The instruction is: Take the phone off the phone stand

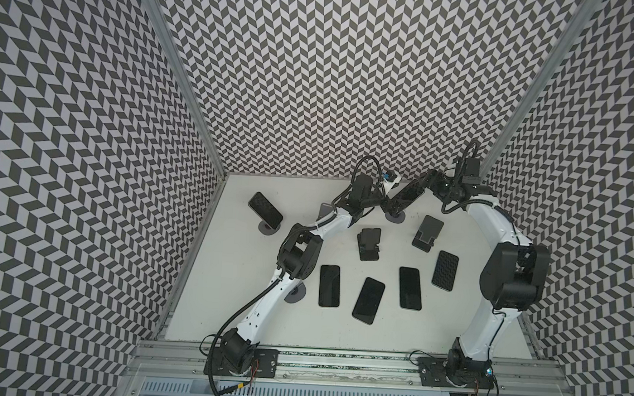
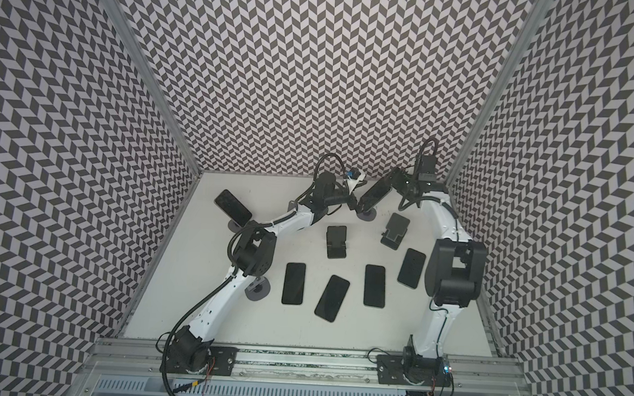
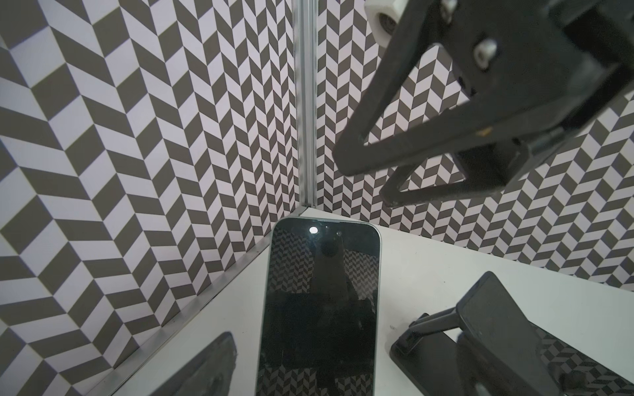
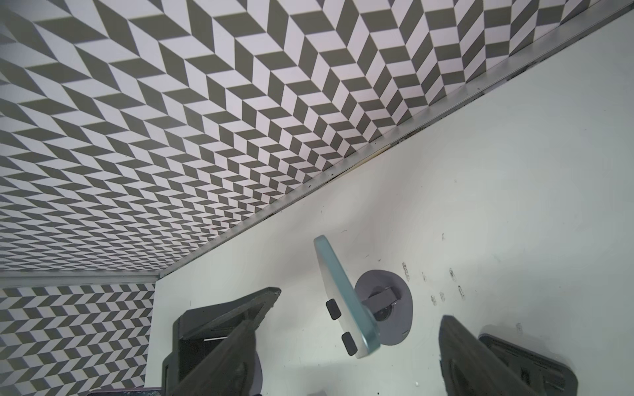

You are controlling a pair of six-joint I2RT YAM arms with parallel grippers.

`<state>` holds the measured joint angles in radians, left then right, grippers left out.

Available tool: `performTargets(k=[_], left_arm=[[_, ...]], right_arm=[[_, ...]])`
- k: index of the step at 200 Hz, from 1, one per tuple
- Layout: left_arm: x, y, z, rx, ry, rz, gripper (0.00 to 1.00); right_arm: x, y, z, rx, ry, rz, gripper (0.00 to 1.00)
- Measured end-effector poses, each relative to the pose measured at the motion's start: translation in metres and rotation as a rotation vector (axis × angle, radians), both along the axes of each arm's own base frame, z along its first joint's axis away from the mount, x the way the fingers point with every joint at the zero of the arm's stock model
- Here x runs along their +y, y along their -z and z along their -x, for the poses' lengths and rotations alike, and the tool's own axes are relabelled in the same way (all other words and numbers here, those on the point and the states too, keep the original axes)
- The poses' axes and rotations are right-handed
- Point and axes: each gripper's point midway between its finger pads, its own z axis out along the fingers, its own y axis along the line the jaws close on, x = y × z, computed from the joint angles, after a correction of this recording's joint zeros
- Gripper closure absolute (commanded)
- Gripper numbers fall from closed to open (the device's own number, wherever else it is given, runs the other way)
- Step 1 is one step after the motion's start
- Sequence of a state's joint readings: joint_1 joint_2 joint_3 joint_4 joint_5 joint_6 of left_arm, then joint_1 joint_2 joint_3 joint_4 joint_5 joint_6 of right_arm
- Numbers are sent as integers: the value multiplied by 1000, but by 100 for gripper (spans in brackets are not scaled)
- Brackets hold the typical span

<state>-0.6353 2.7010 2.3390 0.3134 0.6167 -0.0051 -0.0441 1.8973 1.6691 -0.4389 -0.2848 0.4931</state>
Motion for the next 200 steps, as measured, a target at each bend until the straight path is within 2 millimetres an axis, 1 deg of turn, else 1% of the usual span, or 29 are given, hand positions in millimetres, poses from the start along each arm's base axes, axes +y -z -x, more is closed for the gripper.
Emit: performTargets(k=[18,51,92,120,129,132,147,158,168,184,200], left_arm=[[-5,3,4,2,7,0,0],[-12,4,6,3,12,13,0],[-12,13,0,13,-15,9,0],[-8,11,-6,15,-52,8,1],[-4,8,-8,21,-66,9,1],[-2,10,-8,28,-71,8,1],[9,4,-6,45,-89,3,1],[19,-6,-4,47,-104,9,1],[30,-22,-4,44,-119,24,2],[52,-58,-6,15,-149,60,2],[76,-94,-10,-27,-182,95,2]], right_arm=[[-4,2,2,11,5,1,18],[-2,2,2,13,-1,-3,18],[0,5,6,29,-11,-13,18],[-4,12,11,74,40,0,16],[-8,13,12,84,76,10,16],[-9,14,13,86,85,13,15],[-11,14,21,93,137,30,17],[-7,11,27,90,154,30,20],[-3,8,32,79,156,25,22],[6,2,36,56,140,18,24],[16,2,36,47,117,15,25]])
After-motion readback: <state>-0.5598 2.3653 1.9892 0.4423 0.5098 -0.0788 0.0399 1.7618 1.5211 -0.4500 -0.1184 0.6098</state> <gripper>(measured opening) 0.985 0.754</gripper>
